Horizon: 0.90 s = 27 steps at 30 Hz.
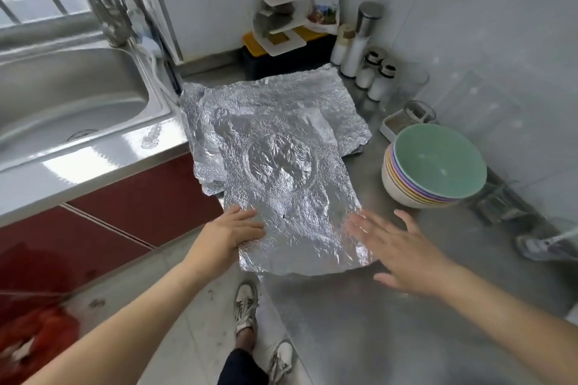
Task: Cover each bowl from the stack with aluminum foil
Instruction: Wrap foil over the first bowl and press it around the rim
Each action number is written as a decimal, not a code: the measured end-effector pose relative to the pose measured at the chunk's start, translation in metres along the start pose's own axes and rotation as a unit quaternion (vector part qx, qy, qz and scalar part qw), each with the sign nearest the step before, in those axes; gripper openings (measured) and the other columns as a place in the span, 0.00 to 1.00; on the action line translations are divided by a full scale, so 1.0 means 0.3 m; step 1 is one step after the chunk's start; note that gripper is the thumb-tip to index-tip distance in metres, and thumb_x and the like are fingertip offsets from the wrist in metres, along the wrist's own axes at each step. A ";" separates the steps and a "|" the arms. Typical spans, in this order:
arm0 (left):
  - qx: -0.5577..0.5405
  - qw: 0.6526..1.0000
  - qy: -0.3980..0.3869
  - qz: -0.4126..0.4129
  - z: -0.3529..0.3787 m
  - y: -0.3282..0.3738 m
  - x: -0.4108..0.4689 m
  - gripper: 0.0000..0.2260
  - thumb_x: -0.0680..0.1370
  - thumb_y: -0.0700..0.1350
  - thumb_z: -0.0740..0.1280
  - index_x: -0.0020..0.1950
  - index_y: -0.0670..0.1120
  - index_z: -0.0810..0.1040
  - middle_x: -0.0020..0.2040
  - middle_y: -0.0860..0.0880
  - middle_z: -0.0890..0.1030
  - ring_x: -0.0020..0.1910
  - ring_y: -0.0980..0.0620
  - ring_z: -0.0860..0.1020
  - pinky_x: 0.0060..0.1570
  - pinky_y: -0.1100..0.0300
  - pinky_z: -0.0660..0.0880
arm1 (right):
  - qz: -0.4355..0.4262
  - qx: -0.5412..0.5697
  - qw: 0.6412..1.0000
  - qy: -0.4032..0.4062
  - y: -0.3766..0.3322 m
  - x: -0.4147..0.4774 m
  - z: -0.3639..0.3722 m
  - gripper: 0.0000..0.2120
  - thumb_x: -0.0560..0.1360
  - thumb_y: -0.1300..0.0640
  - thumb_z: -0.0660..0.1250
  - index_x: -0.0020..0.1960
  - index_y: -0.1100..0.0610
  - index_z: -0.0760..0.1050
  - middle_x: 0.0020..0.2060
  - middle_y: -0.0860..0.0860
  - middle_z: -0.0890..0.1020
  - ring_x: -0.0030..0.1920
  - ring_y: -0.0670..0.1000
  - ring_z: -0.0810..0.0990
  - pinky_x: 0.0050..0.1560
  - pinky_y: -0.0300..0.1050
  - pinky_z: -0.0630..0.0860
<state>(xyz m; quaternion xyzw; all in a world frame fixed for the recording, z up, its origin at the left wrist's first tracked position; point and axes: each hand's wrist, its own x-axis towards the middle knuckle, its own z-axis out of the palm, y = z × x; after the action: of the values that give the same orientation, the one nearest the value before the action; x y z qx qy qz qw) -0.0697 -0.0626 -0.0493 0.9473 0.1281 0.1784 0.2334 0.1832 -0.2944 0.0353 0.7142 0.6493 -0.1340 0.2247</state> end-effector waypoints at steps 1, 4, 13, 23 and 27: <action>-0.004 1.000 -0.002 -0.001 0.014 -0.002 -0.018 0.24 0.64 0.22 0.68 0.50 0.44 0.86 0.53 0.50 0.85 0.59 0.44 0.80 0.64 0.40 0.69 | -0.002 -0.007 1.000 0.013 0.011 0.010 0.036 0.52 0.64 0.43 0.75 0.79 0.51 0.49 0.78 0.49 0.56 0.77 0.48 0.53 0.68 0.65 0.60; -0.029 0.999 -0.005 -0.021 0.028 -0.031 -0.052 0.29 0.61 0.20 0.61 0.53 0.43 0.85 0.55 0.50 0.84 0.62 0.46 0.78 0.71 0.53 0.66 | 0.012 -0.008 0.998 0.065 0.038 0.043 0.116 0.47 0.61 0.52 0.77 0.76 0.50 0.60 0.72 0.49 0.68 0.71 0.49 0.68 0.60 0.64 0.71; -0.134 0.989 0.005 -0.066 0.026 -0.075 -0.109 0.34 0.55 0.19 0.73 0.55 0.44 0.84 0.56 0.53 0.83 0.61 0.57 0.78 0.71 0.61 0.64 | -0.033 0.005 0.990 0.135 0.102 0.147 0.188 0.56 0.60 0.51 0.80 0.78 0.45 0.49 0.77 0.50 0.57 0.75 0.50 0.58 0.62 0.64 0.68; -0.114 0.990 -0.052 -0.063 0.014 -0.069 -0.092 0.30 0.58 0.20 0.70 0.54 0.45 0.84 0.51 0.52 0.84 0.50 0.51 0.81 0.47 0.53 0.79 | -0.145 0.016 0.959 0.242 0.131 0.189 0.224 0.30 0.64 0.73 0.70 0.63 0.55 0.78 0.64 0.49 0.79 0.66 0.54 0.75 0.54 0.52 0.73; -0.014 0.996 -0.058 -0.070 0.052 -0.067 -0.093 0.28 0.65 0.22 0.68 0.58 0.47 0.83 0.54 0.54 0.83 0.48 0.48 0.74 0.43 0.45 0.76 | -0.170 0.025 0.951 0.256 0.166 0.159 0.276 0.23 0.71 0.69 0.56 0.59 0.56 0.80 0.58 0.49 0.82 0.59 0.52 0.81 0.51 0.44 0.68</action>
<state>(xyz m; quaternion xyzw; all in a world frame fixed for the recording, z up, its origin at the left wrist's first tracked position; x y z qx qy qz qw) -0.0919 -0.0606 -0.0797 0.9413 0.1782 0.1080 0.2655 0.2464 -0.2967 -0.0519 0.6086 0.7935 0.0011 0.0066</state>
